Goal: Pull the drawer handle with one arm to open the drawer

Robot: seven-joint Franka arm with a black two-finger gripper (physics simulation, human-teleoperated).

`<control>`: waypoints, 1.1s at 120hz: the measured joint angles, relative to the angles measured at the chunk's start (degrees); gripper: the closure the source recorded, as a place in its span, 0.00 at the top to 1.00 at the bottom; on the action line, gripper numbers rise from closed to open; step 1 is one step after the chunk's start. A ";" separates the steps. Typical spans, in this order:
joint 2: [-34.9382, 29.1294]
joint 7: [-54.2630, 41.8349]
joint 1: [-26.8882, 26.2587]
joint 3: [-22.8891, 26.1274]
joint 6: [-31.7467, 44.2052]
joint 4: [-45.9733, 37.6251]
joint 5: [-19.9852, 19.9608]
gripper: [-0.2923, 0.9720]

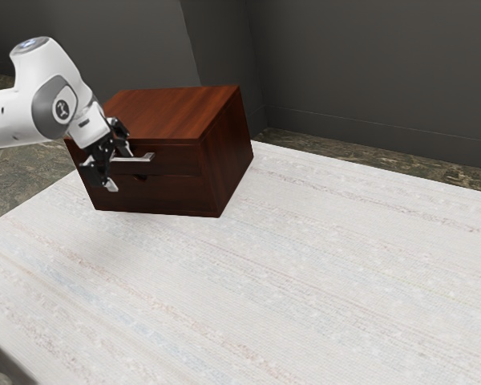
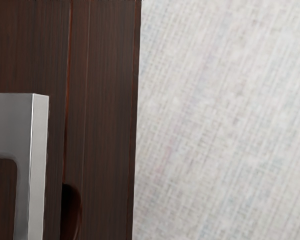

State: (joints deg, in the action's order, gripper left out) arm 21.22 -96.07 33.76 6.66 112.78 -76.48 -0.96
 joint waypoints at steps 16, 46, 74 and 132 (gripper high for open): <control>-0.69 0.16 -0.09 0.00 -1.12 -0.88 -0.19 0.77; -4.43 0.52 -0.09 -0.07 -2.30 -5.87 -0.32 0.77; -8.97 0.76 0.08 -0.13 -2.61 -11.37 -0.39 0.70; -17.38 1.03 0.75 -0.14 -2.60 -21.24 -0.91 0.68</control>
State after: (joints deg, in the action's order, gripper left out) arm 3.84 -95.04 34.52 6.51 110.17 -97.72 -1.87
